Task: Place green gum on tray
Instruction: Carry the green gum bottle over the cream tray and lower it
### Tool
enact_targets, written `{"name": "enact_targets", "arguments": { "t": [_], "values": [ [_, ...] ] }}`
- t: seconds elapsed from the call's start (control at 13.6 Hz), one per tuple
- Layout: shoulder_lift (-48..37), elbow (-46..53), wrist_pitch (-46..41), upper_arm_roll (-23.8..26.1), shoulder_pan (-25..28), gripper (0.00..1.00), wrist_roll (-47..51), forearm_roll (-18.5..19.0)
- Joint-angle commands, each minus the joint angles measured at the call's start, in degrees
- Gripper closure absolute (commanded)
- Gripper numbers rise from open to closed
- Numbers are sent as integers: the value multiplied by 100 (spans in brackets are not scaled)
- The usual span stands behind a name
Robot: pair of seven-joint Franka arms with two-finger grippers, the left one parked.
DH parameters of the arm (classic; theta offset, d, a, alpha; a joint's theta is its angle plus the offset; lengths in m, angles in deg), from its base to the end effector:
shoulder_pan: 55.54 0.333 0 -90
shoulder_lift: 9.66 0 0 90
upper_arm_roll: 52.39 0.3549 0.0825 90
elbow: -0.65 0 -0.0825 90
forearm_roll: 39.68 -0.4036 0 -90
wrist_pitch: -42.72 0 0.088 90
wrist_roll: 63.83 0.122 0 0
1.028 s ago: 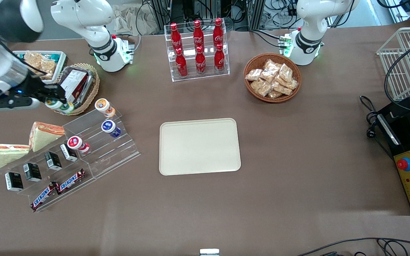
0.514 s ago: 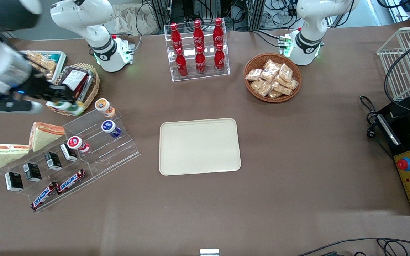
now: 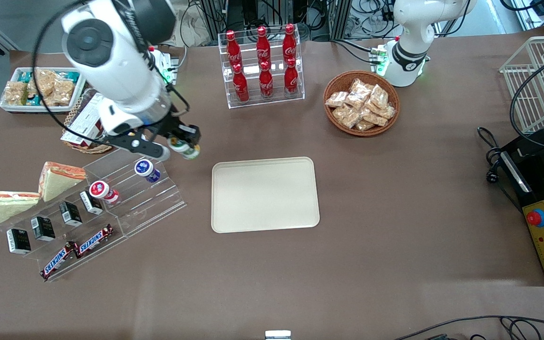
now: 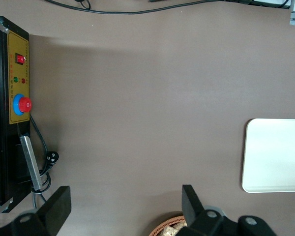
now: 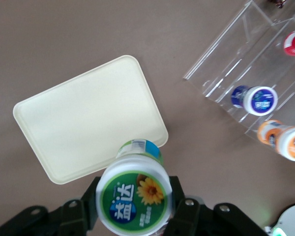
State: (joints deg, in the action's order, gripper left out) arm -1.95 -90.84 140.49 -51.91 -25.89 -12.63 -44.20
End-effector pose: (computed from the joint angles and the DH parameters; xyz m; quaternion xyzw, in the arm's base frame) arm 0.5372 0.3214 0.5667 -0.9812 0.1884 0.0352 0.0219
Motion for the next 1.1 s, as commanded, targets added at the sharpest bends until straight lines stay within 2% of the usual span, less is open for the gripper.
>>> {"name": "enact_targets", "arguments": {
  "t": [0.0, 0.37, 0.51, 1.03],
  "values": [
    [327, -104, 424, -84, 267, 54, 406, -84],
    [459, -2027, 2918, -84, 523, 53, 873, -66],
    [713, -2494, 3720, -92, 751, 53, 1119, -40],
    [1136, -3164, 4751, -84, 892, 53, 1331, -31]
  ]
}}
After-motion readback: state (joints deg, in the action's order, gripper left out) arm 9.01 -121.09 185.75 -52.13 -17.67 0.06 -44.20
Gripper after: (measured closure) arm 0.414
